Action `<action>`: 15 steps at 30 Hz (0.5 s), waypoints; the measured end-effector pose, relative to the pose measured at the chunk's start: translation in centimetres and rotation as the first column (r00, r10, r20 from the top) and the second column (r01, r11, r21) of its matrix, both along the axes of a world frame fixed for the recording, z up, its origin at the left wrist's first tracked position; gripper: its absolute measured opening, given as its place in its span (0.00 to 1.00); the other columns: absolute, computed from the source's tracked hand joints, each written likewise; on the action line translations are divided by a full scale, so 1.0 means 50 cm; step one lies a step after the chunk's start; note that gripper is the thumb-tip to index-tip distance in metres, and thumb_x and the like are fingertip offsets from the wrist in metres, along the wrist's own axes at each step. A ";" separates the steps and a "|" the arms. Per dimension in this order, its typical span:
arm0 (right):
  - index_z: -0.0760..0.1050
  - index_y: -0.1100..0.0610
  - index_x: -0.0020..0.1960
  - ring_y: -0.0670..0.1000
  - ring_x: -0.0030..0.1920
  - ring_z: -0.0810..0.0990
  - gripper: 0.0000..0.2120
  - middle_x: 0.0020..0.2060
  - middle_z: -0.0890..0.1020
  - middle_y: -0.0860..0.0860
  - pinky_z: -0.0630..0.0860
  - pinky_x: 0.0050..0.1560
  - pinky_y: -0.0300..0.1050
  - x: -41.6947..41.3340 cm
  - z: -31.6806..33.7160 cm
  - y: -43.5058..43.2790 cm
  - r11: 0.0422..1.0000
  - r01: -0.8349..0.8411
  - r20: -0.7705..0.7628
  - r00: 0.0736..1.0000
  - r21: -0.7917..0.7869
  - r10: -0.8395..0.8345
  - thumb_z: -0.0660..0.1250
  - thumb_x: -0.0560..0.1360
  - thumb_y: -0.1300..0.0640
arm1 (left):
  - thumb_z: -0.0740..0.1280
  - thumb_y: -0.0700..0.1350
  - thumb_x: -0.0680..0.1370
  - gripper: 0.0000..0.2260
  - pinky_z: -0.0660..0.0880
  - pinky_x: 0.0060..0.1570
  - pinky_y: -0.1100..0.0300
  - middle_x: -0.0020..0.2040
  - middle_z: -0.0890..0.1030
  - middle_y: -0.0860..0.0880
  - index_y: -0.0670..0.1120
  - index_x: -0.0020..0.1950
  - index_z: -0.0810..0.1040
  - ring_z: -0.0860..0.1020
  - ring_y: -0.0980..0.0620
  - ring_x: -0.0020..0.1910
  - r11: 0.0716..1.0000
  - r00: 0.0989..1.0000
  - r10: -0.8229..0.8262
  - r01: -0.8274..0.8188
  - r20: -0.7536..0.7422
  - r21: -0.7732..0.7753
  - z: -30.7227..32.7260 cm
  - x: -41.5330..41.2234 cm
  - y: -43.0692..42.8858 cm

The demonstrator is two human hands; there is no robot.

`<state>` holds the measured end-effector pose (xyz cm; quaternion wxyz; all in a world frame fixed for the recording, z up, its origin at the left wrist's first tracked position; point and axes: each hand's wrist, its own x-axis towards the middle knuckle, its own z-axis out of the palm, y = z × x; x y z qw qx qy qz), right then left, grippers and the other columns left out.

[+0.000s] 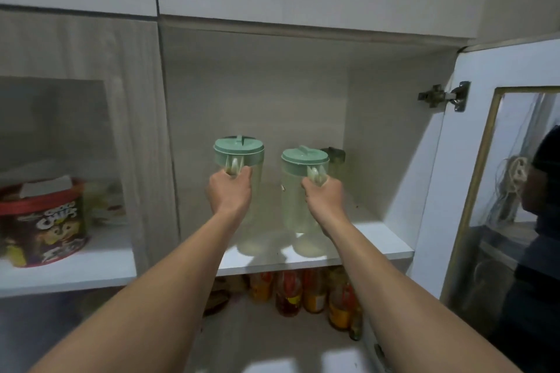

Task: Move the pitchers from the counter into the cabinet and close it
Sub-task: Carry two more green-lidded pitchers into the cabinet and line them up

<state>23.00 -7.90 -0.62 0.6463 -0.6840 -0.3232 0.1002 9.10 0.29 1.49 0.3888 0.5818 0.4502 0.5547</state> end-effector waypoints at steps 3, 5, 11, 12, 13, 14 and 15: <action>0.77 0.55 0.39 0.50 0.30 0.73 0.08 0.30 0.77 0.51 0.69 0.32 0.42 0.034 -0.009 0.076 1.000 -0.003 0.012 1.000 -0.002 0.004 0.67 0.76 0.56 | 0.68 0.51 0.71 0.13 0.77 0.40 0.50 0.35 0.82 0.41 0.41 0.36 0.80 0.81 0.40 0.38 1.000 0.999 0.020 -0.019 -0.031 0.006 -0.011 0.045 0.082; 0.77 0.56 0.41 0.49 0.29 0.73 0.07 0.30 0.77 0.51 0.68 0.30 0.41 0.053 -0.021 0.120 1.000 -0.011 0.022 1.000 -0.014 0.011 0.67 0.77 0.56 | 0.68 0.51 0.72 0.13 0.77 0.40 0.51 0.35 0.82 0.40 0.40 0.37 0.81 0.81 0.40 0.38 0.999 0.999 0.033 -0.034 -0.034 -0.005 -0.021 0.072 0.123; 0.77 0.58 0.45 0.48 0.31 0.74 0.06 0.33 0.77 0.50 0.66 0.29 0.38 0.147 -0.067 0.285 0.998 -0.054 -0.017 0.998 -0.016 0.054 0.67 0.79 0.56 | 0.67 0.49 0.75 0.12 0.69 0.35 0.57 0.34 0.79 0.43 0.42 0.37 0.79 0.76 0.43 0.35 0.998 0.998 0.050 -0.051 -0.045 -0.022 -0.068 0.176 0.268; 0.76 0.56 0.43 0.47 0.31 0.74 0.07 0.32 0.77 0.50 0.65 0.28 0.38 0.166 -0.073 0.314 0.998 -0.058 -0.012 0.998 -0.021 0.058 0.67 0.79 0.56 | 0.66 0.50 0.76 0.12 0.67 0.36 0.58 0.35 0.78 0.44 0.43 0.38 0.78 0.74 0.44 0.35 0.997 0.994 0.078 -0.078 -0.075 -0.007 -0.076 0.193 0.290; 0.74 0.55 0.40 0.47 0.30 0.73 0.09 0.31 0.76 0.49 0.64 0.27 0.38 0.181 -0.076 0.337 0.997 -0.060 0.012 0.998 -0.040 0.061 0.67 0.79 0.57 | 0.66 0.51 0.77 0.12 0.66 0.37 0.59 0.36 0.77 0.44 0.44 0.39 0.77 0.73 0.45 0.34 0.995 0.990 0.103 -0.103 -0.099 0.005 -0.080 0.204 0.307; 0.72 0.55 0.37 0.47 0.29 0.71 0.11 0.30 0.74 0.49 0.64 0.27 0.39 0.194 -0.076 0.358 0.996 -0.062 0.043 0.997 -0.063 0.065 0.66 0.79 0.57 | 0.66 0.51 0.77 0.12 0.67 0.38 0.58 0.38 0.77 0.44 0.44 0.40 0.77 0.74 0.45 0.35 0.993 0.988 0.114 -0.114 -0.106 0.008 -0.083 0.215 0.324; 0.70 0.55 0.34 0.48 0.28 0.70 0.14 0.29 0.73 0.49 0.65 0.29 0.40 0.210 -0.083 0.384 0.995 -0.060 0.058 0.996 -0.076 0.064 0.66 0.78 0.57 | 0.66 0.52 0.77 0.12 0.70 0.39 0.57 0.40 0.78 0.44 0.44 0.42 0.78 0.76 0.43 0.38 0.992 0.985 0.129 -0.129 -0.111 0.011 -0.089 0.232 0.345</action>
